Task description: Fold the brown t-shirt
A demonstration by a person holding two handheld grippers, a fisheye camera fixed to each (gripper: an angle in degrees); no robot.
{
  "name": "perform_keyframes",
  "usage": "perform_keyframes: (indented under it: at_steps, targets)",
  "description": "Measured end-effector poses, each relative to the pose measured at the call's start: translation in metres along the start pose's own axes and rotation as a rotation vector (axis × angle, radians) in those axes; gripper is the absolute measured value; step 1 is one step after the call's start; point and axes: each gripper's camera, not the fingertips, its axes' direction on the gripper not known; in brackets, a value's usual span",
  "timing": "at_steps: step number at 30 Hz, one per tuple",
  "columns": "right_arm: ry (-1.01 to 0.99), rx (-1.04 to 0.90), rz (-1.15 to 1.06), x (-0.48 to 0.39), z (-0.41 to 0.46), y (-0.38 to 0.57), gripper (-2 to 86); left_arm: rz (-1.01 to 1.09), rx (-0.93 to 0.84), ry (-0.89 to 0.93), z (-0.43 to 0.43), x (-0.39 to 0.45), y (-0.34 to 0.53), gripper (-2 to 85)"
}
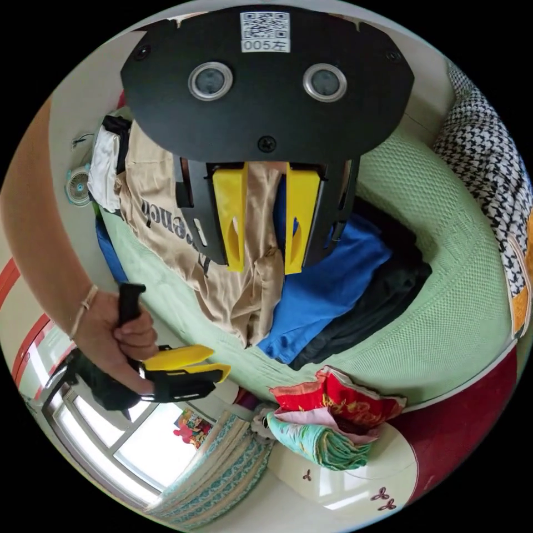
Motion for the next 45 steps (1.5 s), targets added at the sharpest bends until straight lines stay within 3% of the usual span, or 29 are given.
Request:
perform_keyframes:
  at_steps: [9, 15, 27, 35, 45]
  targets:
    - [0.13, -0.075, 0.005, 0.018, 0.08, -0.071, 10.0, -0.002, -0.08, 0.027, 0.032, -0.01, -0.029, 10.2]
    - [0.209, -0.054, 0.061, 0.038, 0.1, -0.08, 2.1, -0.009, -0.075, 0.042, 0.033, -0.011, -0.042, 7.1]
    - [0.072, 0.135, 0.063, 0.122, 0.008, -0.018, -0.4, 0.131, -0.009, 0.276, 0.005, 0.011, -0.029, 6.7]
    - [0.116, 0.077, 0.291, 0.244, 0.022, 0.037, 4.5, 0.172, -0.052, 0.226, 0.013, 0.023, -0.036, 7.4]
    - [-0.124, 0.018, 0.101, 0.248, 0.06, 0.077, 4.7, 0.226, -0.145, 0.237, 0.06, 0.07, -0.055, 6.8]
